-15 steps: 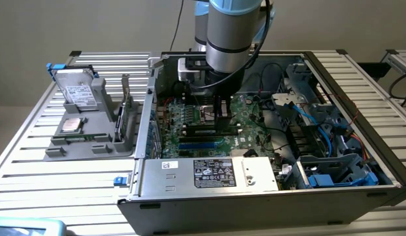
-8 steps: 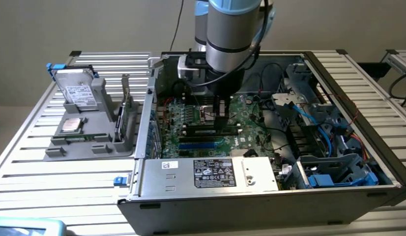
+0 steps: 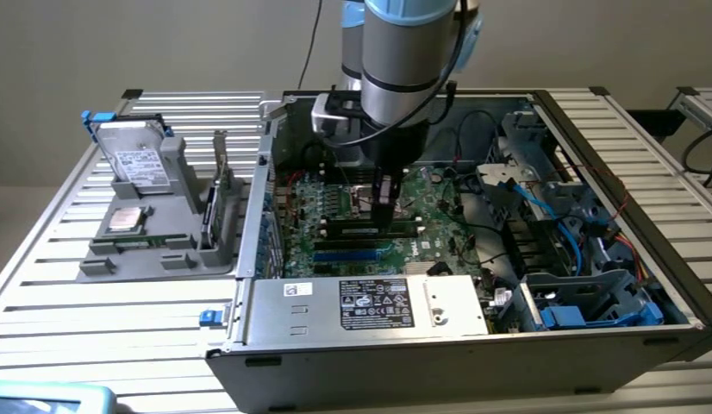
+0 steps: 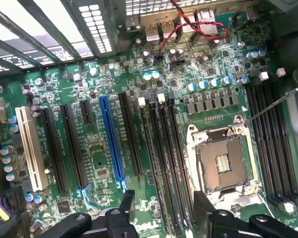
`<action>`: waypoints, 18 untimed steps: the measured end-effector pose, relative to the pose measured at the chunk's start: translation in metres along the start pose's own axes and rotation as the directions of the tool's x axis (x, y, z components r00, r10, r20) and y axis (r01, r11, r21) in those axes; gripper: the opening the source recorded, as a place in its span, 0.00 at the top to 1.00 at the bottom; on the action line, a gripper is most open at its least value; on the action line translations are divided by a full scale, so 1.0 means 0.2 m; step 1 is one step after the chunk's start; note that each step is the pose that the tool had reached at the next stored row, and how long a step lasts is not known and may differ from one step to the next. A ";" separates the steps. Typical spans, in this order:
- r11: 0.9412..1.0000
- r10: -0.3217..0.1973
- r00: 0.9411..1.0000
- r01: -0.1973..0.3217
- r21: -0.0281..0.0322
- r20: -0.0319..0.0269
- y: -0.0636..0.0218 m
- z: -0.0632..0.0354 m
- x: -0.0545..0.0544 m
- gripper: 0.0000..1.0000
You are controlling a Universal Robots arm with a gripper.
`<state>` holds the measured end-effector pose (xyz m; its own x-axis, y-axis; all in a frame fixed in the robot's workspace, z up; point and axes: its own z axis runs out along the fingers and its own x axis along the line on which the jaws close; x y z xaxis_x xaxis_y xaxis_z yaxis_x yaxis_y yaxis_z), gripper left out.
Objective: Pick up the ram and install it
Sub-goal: 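Press down the ram until it locks into place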
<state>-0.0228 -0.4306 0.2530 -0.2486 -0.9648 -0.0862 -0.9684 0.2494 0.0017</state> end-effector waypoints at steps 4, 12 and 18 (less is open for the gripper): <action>0.998 0.056 0.998 -0.056 0.005 0.000 0.000 0.000 0.00 0.41; 0.985 0.170 0.986 -0.170 0.015 0.002 0.000 -0.001 0.00 0.41; 0.968 0.250 0.968 -0.250 0.022 0.003 0.000 -0.012 0.00 0.41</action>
<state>-0.0228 -0.4306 0.2554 -0.4830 -0.8714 -0.0861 -0.8747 0.4847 0.0017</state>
